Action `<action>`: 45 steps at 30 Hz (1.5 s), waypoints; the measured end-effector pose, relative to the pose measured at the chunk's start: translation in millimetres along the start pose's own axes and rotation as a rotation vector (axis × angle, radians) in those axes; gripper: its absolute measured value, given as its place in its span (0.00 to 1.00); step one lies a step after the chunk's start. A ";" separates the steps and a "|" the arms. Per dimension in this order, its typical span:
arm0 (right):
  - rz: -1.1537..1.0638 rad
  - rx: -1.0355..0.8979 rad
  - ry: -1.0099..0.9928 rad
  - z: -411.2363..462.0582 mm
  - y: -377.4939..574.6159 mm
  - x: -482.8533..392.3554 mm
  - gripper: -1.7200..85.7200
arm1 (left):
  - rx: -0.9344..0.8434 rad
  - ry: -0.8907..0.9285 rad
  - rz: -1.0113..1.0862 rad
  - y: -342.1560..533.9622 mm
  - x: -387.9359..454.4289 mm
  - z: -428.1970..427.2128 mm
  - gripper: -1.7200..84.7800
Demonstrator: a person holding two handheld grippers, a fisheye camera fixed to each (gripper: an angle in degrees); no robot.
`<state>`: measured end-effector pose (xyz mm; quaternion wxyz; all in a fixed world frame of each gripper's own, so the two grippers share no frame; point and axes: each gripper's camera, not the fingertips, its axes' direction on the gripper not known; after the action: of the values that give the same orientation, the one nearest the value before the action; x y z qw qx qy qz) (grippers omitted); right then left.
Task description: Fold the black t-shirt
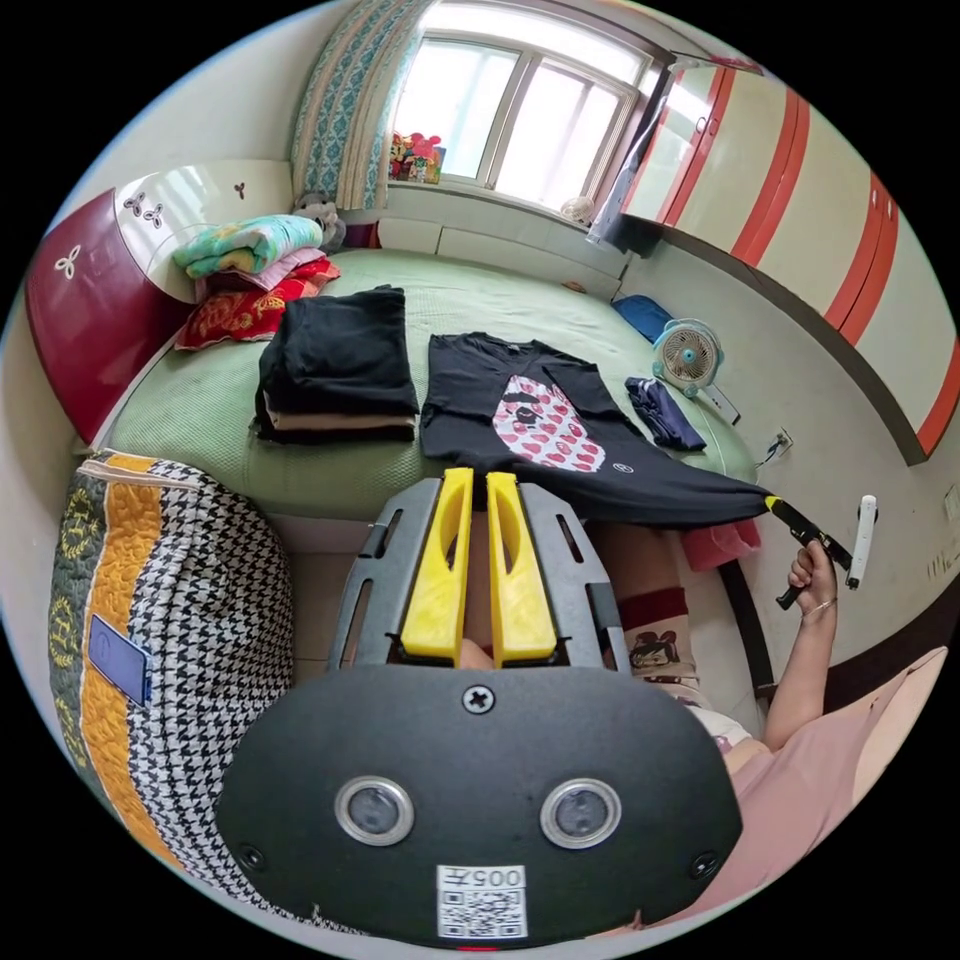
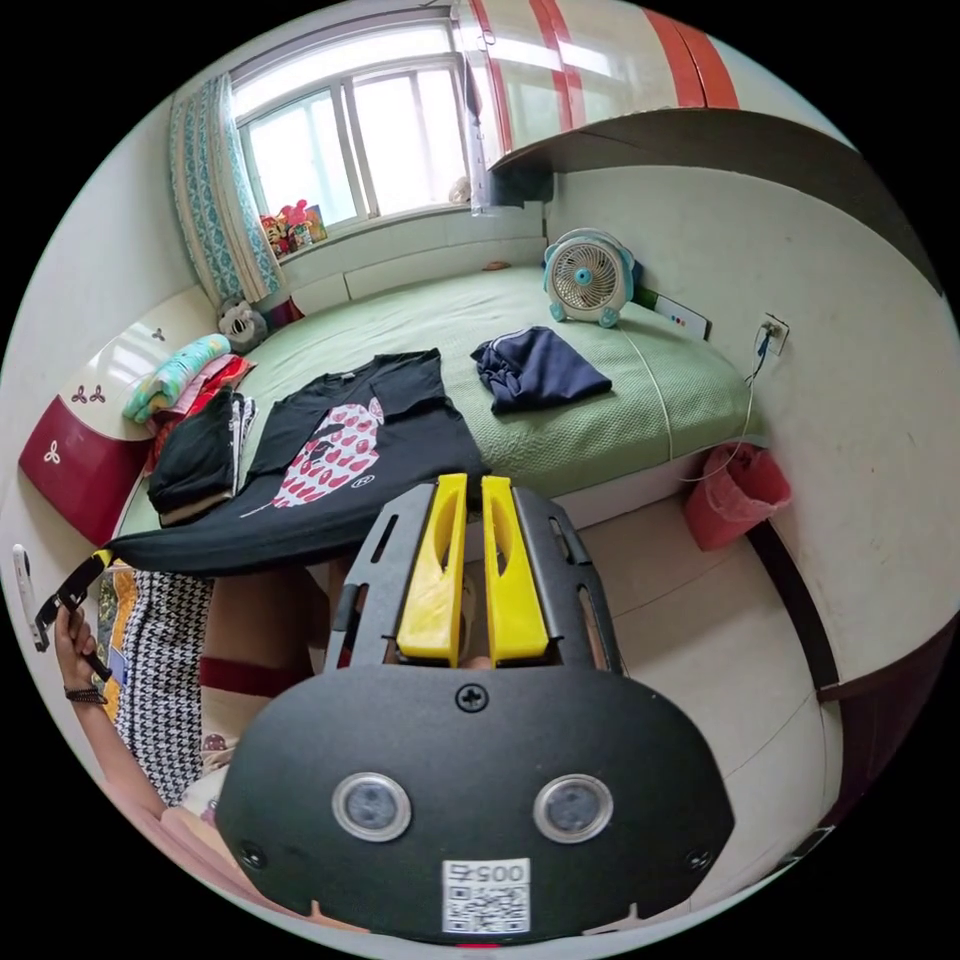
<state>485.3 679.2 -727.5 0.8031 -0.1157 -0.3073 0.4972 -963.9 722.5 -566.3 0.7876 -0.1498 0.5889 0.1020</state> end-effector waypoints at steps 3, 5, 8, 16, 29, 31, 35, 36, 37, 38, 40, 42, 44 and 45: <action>-0.002 0.004 -0.001 -1.5 -6.3 -1.4 0.01 | -0.005 -0.008 0.005 -9.8 0.7 -2.1 0.07; -0.007 0.006 0.001 -2.5 -11.7 -2.9 0.01 | -0.006 -0.012 0.011 -17.7 1.2 -4.1 0.07; -0.020 0.017 0.005 -5.5 -23.2 -6.7 0.01 | 0.005 -0.012 0.024 -32.8 2.9 -9.0 0.07; -0.053 0.057 0.031 -8.0 -59.1 -23.6 0.01 | 0.023 -0.056 0.062 -73.2 11.3 -11.7 0.07; -0.045 0.041 0.034 6.9 -106.2 -41.5 0.01 | -0.014 -0.056 0.088 -147.8 11.4 7.9 0.07; -0.040 0.030 0.037 11.4 -116.7 -46.0 0.01 | -0.022 -0.048 0.087 -158.5 10.9 12.4 0.07; -0.066 0.019 0.061 18.0 -130.3 -57.1 0.01 | -0.043 -0.060 0.097 -182.7 10.5 24.0 0.07; -0.074 0.015 0.068 20.1 -134.8 -60.2 0.01 | -0.046 -0.062 0.099 -189.4 10.4 26.8 0.07; -0.080 0.013 0.069 22.0 -139.2 -62.4 0.01 | -0.048 -0.065 0.101 -192.7 10.3 28.3 0.07; -0.081 0.013 0.066 22.9 -141.4 -63.3 0.01 | -0.051 -0.068 0.101 -199.0 10.0 31.1 0.07; -0.082 0.006 0.058 26.8 -150.1 -65.6 0.01 | -0.050 -0.059 0.097 -207.8 8.9 35.1 0.07; -0.087 0.003 0.058 30.3 -156.1 -67.9 0.01 | -0.055 -0.055 0.092 -219.7 7.3 42.1 0.07; -0.094 0.000 0.056 34.7 -162.1 -71.0 0.01 | -0.060 -0.056 0.089 -228.7 6.1 48.4 0.07; -0.100 0.001 0.059 37.9 -166.0 -73.6 0.01 | -0.061 -0.055 0.087 -234.9 5.5 52.8 0.07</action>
<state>559.7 531.2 -644.0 0.8358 -0.1145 -0.2887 0.4527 -835.8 521.7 -530.6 0.7934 -0.1450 0.5695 0.1583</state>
